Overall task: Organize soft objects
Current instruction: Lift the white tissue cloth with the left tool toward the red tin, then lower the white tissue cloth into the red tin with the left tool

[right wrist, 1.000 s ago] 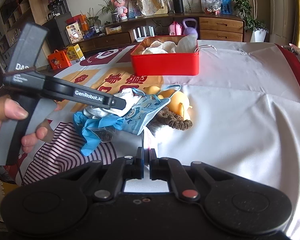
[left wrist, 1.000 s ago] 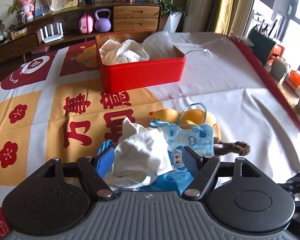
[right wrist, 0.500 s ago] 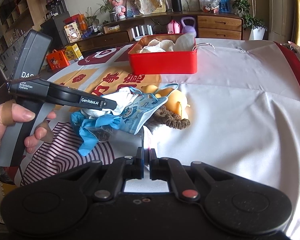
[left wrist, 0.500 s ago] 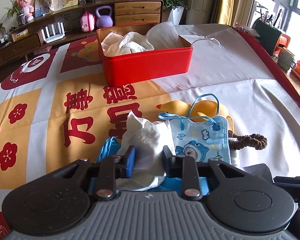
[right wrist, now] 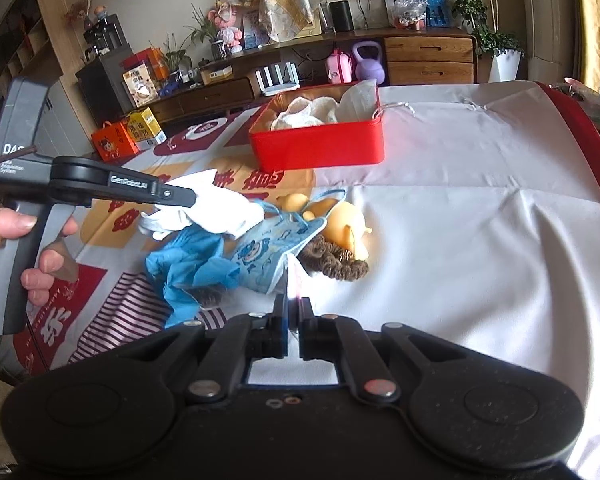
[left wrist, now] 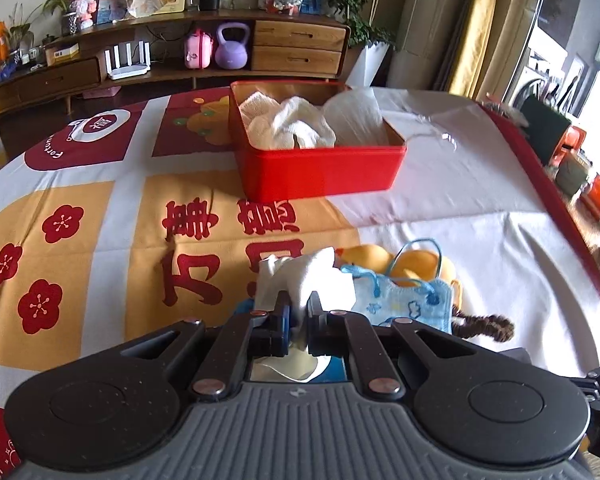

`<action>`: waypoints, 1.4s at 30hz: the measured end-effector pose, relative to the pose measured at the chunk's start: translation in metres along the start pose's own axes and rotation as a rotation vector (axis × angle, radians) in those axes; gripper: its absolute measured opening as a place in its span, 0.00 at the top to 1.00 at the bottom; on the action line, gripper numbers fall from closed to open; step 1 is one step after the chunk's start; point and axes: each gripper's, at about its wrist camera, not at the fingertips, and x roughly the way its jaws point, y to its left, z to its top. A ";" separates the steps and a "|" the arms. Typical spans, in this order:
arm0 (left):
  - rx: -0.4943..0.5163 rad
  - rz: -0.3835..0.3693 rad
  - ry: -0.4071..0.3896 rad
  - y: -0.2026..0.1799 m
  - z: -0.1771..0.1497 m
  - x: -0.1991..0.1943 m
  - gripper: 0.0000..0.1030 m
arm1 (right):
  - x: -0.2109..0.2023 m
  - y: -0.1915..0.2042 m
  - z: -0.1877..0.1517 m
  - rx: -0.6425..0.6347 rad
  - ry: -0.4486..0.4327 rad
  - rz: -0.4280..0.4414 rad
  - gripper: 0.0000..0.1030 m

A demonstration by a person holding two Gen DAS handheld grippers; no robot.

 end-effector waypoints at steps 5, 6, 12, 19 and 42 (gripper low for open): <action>-0.031 -0.012 -0.024 0.006 0.015 -0.021 0.92 | -0.009 -0.003 0.018 0.012 -0.027 0.018 0.96; -0.037 -0.014 -0.028 0.007 0.018 -0.024 0.92 | -0.011 -0.004 0.022 0.015 -0.033 0.021 0.96; -0.048 -0.023 -0.047 0.008 0.035 -0.040 0.92 | -0.014 -0.009 0.050 0.015 -0.056 0.025 0.96; -0.011 -0.035 -0.099 0.002 0.061 -0.050 0.92 | -0.010 -0.018 0.088 0.005 -0.092 0.018 0.96; 0.134 0.046 -0.215 -0.031 0.174 0.022 0.92 | 0.097 -0.032 0.200 -0.073 -0.084 -0.025 0.96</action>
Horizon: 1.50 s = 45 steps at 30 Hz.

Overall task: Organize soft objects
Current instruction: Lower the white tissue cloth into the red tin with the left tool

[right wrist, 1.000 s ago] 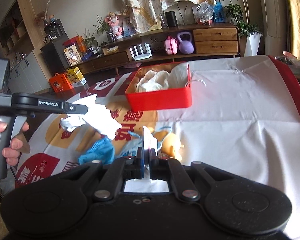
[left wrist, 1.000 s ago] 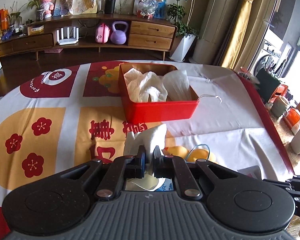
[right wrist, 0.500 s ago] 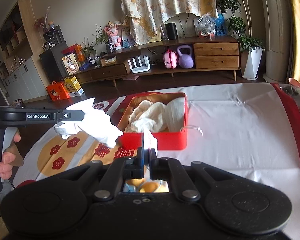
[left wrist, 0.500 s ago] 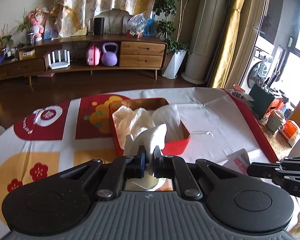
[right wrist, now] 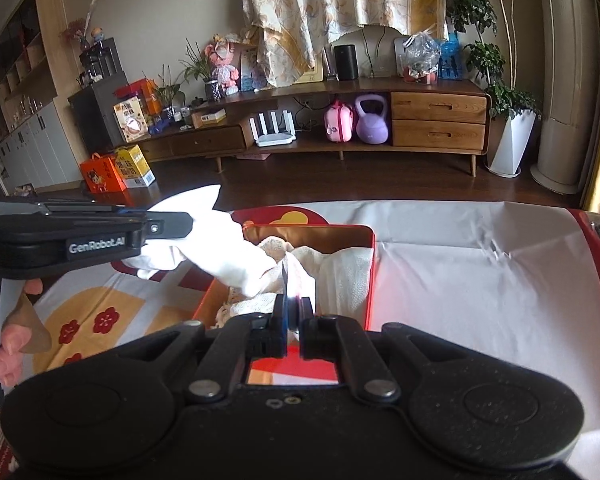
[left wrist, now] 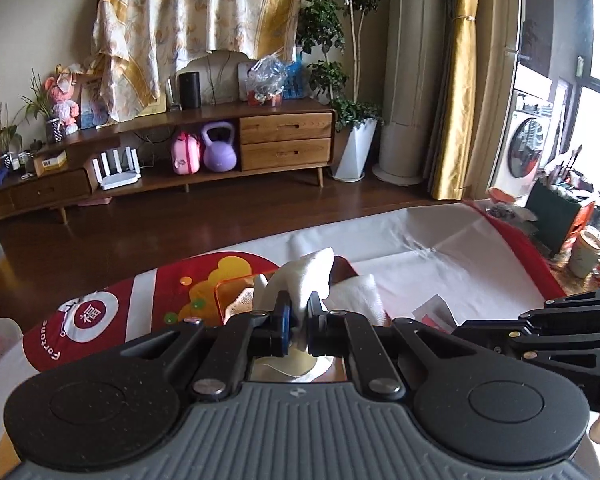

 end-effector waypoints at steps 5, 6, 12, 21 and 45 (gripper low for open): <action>-0.023 0.023 0.021 0.007 0.001 0.039 0.92 | 0.033 -0.001 -0.001 -0.011 0.030 -0.004 0.96; -0.030 0.024 0.026 0.009 0.001 0.047 0.92 | 0.039 0.000 -0.001 -0.020 0.034 -0.006 0.96; -0.051 0.022 0.058 0.014 -0.004 0.083 0.92 | 0.069 -0.003 -0.005 -0.032 0.065 -0.023 0.96; -0.077 -0.002 0.132 0.013 -0.021 0.120 0.92 | 0.096 -0.008 -0.015 -0.034 0.117 -0.032 0.96; -0.079 -0.009 0.292 0.007 -0.046 0.161 0.91 | 0.112 -0.005 -0.022 -0.049 0.171 -0.015 0.80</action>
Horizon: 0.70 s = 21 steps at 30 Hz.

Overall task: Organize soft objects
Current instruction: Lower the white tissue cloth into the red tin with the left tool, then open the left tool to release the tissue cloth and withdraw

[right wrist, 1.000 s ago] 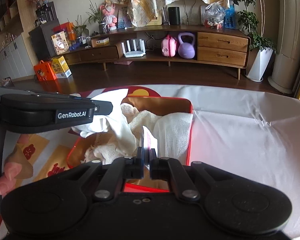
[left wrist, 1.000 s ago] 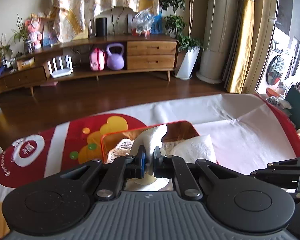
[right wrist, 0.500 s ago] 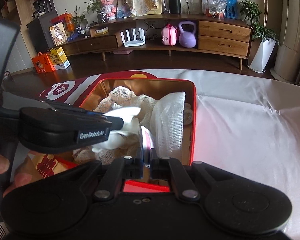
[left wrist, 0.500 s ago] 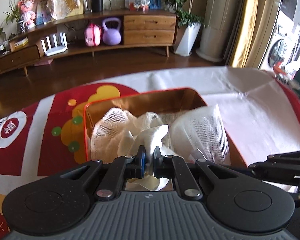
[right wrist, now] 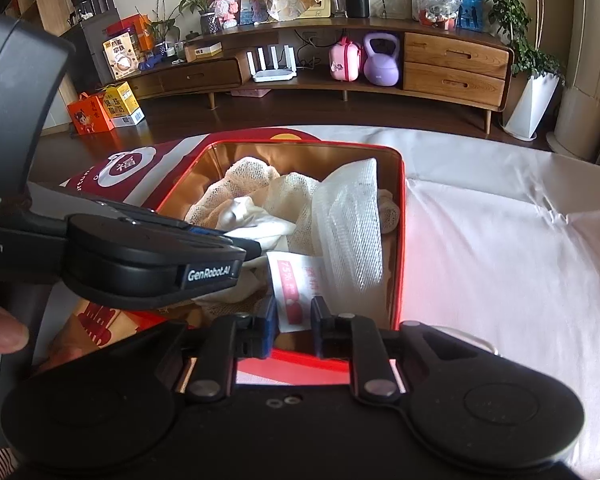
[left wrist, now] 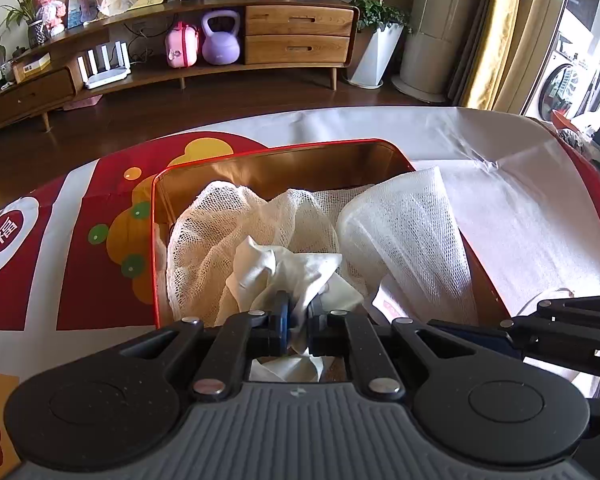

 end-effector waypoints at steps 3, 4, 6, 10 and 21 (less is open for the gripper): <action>-0.003 0.004 0.000 -0.001 0.000 -0.002 0.90 | -0.004 0.001 0.000 -0.005 -0.003 0.001 0.76; -0.005 0.005 -0.002 -0.002 0.000 -0.003 0.89 | -0.005 0.002 0.000 -0.006 -0.006 0.000 0.75; -0.006 0.010 -0.004 -0.002 0.000 -0.005 0.86 | -0.008 0.003 0.001 -0.005 -0.010 0.001 0.74; -0.007 0.000 -0.007 -0.002 0.000 -0.010 0.73 | -0.015 0.005 0.003 -0.008 -0.018 -0.002 0.69; -0.022 0.011 -0.062 -0.003 0.002 -0.045 0.32 | -0.042 0.010 0.004 0.000 -0.043 -0.016 0.55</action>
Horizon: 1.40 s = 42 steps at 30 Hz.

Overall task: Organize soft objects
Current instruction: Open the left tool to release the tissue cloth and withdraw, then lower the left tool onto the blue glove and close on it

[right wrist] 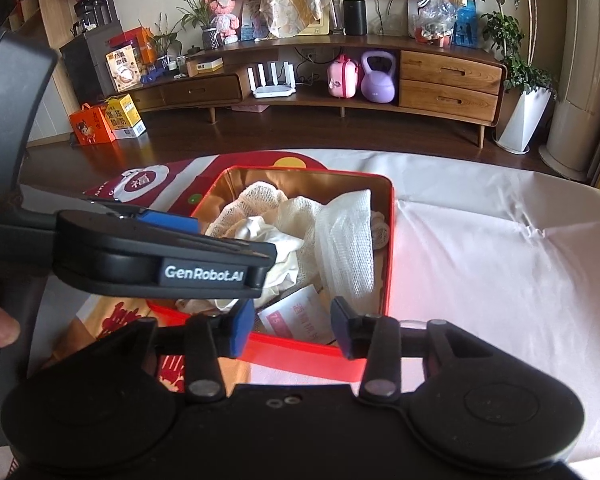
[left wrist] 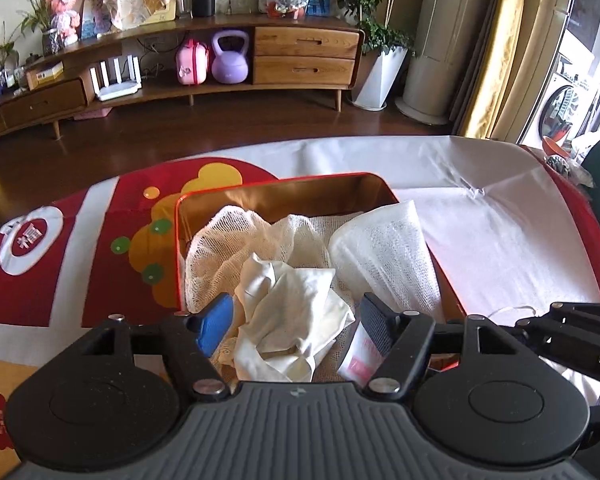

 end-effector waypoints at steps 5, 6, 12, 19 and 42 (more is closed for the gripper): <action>0.011 0.012 -0.023 -0.003 -0.002 -0.024 0.32 | -0.023 0.004 -0.001 0.013 -0.017 -0.011 0.47; 0.010 0.012 -0.027 -0.003 -0.003 -0.030 0.32 | -0.027 0.005 -0.001 0.014 -0.020 -0.015 0.45; 0.015 -0.001 -0.056 -0.006 -0.010 -0.068 0.32 | -0.061 0.015 -0.004 0.032 -0.053 -0.017 0.37; 0.021 -0.012 -0.086 -0.008 -0.025 -0.113 0.31 | -0.094 0.029 -0.014 0.043 -0.075 -0.021 0.28; 0.022 -0.031 -0.147 0.002 -0.114 -0.229 0.16 | -0.183 0.060 -0.087 0.092 -0.174 -0.018 0.02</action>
